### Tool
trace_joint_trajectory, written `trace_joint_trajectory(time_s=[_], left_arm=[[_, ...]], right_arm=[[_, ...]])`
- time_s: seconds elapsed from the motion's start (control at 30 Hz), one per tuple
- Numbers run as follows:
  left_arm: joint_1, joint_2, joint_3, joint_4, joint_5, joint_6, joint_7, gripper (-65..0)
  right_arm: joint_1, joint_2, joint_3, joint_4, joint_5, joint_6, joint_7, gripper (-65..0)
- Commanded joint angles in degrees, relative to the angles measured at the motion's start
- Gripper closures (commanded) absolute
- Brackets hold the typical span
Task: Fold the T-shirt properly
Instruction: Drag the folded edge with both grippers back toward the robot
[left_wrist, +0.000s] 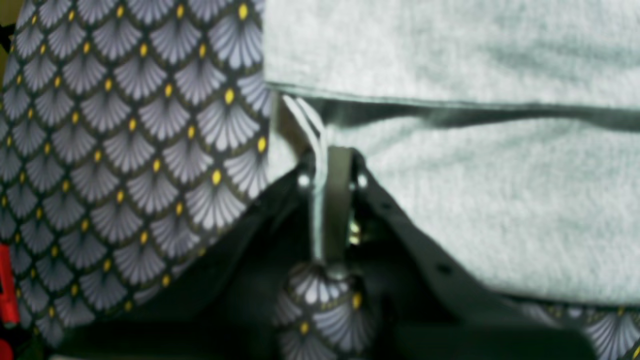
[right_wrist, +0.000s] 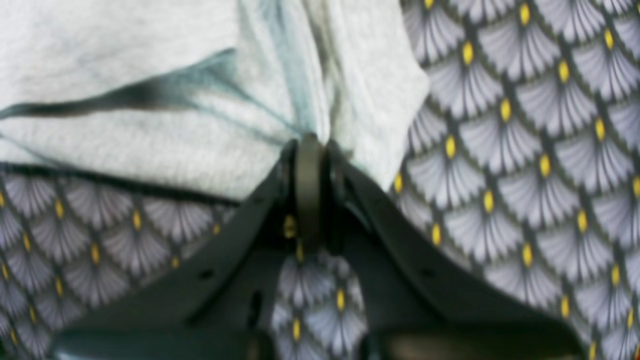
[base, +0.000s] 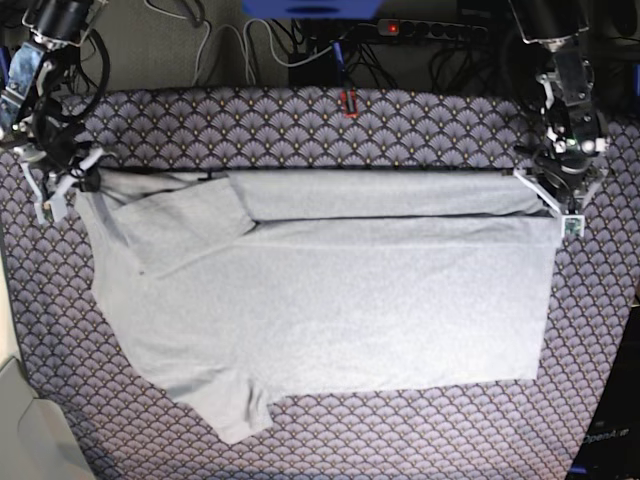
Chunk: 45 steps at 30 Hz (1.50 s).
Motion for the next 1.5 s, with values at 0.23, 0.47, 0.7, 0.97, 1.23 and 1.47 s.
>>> trace_joint_trajectory(time_s=[0.23,0.47,0.7,0.97,1.23,1.47], left_arm=[[2.8,-1.0,-0.4,4.2,0.9,0.7,0.3,-0.4],[6.1,-1.0,-0.4,4.2,0.9,0.7,0.2,-0.4],[8.3,-1.5,-0.4,4.2,0.9,0.6,0.1,-0.4],[12.0,-2.8,-0.4,4.2,0.8,0.6,-0.3,-0.4],[13.8,-3.1,-0.4,4.2,0.8,0.6,-0.3,-0.4],[15.5,-4.1,-0.5,4.2,0.8,0.6,-0.2,-0.4]], right_arm=[[-5.4,-1.1,2.0,5.1,-3.7,-0.3,-3.4,0.0],[-7.6,-2.3,4.4,5.1,-3.7,-0.3,-3.3,0.0],[-10.8,-2.4,6.1,5.5,-3.7,-0.3,0.0,0.0],[-12.3,-2.5,6.4,5.5,-3.7,-0.3,0.8,0.0],[-13.7,-2.5,6.5,5.9,-3.7,-0.3,0.8,0.0],[-14.4,-3.6,6.5,6.0,-3.7,-0.3,1.6,0.0]])
